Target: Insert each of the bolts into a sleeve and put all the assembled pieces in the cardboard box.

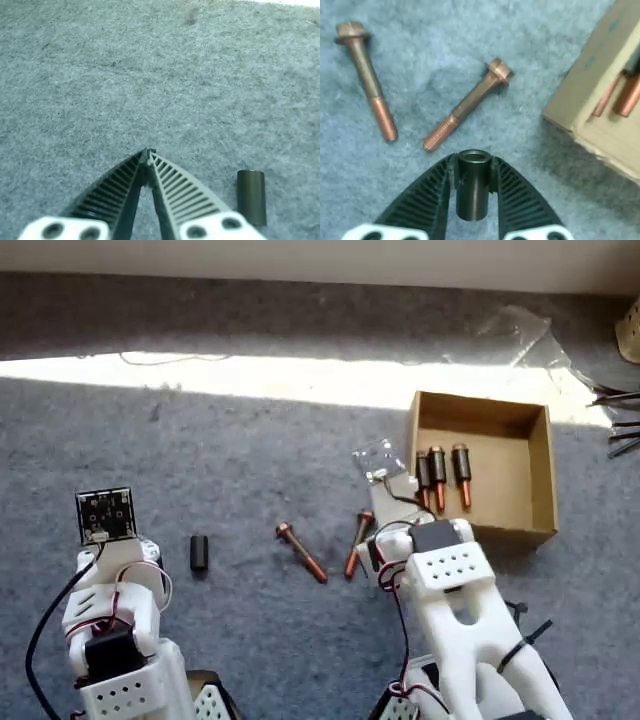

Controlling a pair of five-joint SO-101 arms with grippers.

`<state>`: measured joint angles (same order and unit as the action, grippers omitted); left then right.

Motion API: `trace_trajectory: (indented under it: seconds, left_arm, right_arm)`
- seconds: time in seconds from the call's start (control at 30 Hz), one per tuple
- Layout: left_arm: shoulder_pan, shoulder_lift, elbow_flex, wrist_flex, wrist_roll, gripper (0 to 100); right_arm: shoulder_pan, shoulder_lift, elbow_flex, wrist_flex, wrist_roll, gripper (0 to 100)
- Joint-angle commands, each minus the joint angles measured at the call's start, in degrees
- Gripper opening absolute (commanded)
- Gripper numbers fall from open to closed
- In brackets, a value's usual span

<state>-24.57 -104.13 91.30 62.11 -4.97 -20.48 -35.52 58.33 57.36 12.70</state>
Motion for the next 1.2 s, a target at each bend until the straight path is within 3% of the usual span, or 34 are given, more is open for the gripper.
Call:
trace_trajectory:
  seconds: [0.0, 0.27, 0.43, 0.57, 0.73, 1.17]
  left_arm:
    - [-0.4, -0.7, -0.2, -1.1, -0.2, 1]
    - [-0.4, -0.7, -0.2, -1.1, -0.2, 1]
    - [-0.4, -0.7, -0.2, -1.1, -0.2, 1]
    - [-0.4, -0.7, -0.2, -1.1, -0.2, 1]
    - [-0.4, -0.7, -0.2, -1.1, -0.2, 1]
    - [-0.4, -0.7, -0.2, -1.1, -0.2, 1]
  right_arm:
    - [0.4, 4.3, -1.0, -1.3, 0.7, 0.4]
    - [0.4, 10.9, -1.1, -1.5, 0.8, 0.4]
    - [0.3, 10.9, -1.1, -1.5, 6.3, 0.4]
    - [0.3, 10.9, -1.1, -1.5, 6.4, 1.9]
    - [0.3, 10.9, -1.1, -1.5, 6.3, 10.9]
    - [0.3, 10.9, -0.9, -1.2, 6.5, 10.9]
